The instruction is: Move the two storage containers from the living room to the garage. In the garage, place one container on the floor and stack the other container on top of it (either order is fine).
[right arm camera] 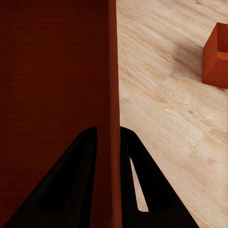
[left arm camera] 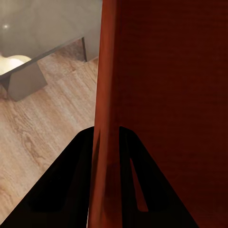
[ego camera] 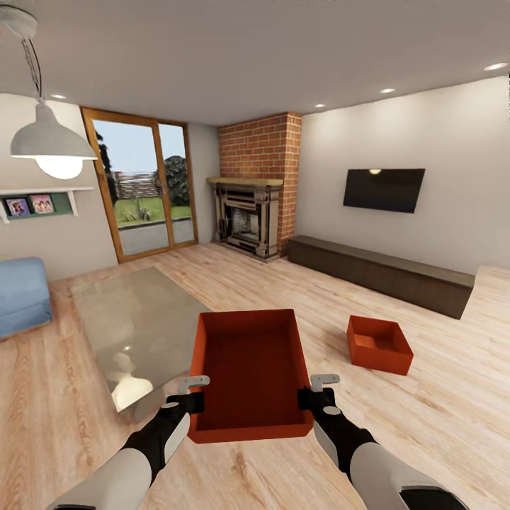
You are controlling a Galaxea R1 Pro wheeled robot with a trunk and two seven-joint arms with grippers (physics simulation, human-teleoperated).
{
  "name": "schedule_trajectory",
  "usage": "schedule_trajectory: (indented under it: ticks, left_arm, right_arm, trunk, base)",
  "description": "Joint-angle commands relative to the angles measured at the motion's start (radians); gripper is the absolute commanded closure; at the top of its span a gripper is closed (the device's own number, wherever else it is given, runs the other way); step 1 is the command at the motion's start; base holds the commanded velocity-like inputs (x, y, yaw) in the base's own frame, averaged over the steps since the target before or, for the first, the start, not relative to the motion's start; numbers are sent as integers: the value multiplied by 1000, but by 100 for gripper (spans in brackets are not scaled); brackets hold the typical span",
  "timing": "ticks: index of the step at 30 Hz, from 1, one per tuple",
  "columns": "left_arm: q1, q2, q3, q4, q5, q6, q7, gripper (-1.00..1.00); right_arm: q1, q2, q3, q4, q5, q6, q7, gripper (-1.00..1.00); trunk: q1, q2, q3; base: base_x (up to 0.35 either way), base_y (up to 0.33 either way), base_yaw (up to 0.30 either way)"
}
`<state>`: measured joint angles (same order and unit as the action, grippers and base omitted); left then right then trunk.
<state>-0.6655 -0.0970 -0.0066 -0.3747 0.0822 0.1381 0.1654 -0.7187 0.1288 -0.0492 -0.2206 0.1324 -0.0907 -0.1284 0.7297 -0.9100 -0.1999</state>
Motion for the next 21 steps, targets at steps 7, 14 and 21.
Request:
schedule_trajectory:
  ticks: [7,14,21]
  left_arm:
    - [0,-7,17,-3,-2,6,6,100]
    - [0,-7,17,-3,-2,6,6,100]
    - [0,-7,17,-3,-2,6,6,100]
  right_arm:
    - [-1,1,-40,0,12,-4,-92,100]
    - [-1,1,-40,0,12,-4,-92,100]
    - [-1,0,-40,0,12,-6,-92,100]
  trunk:
    - [0,-1,10]
    - [0,-1,21]
    - [0,-1,32]
  base:
    - [0,0,0]
    - [0,0,0]
    - [0,0,0]
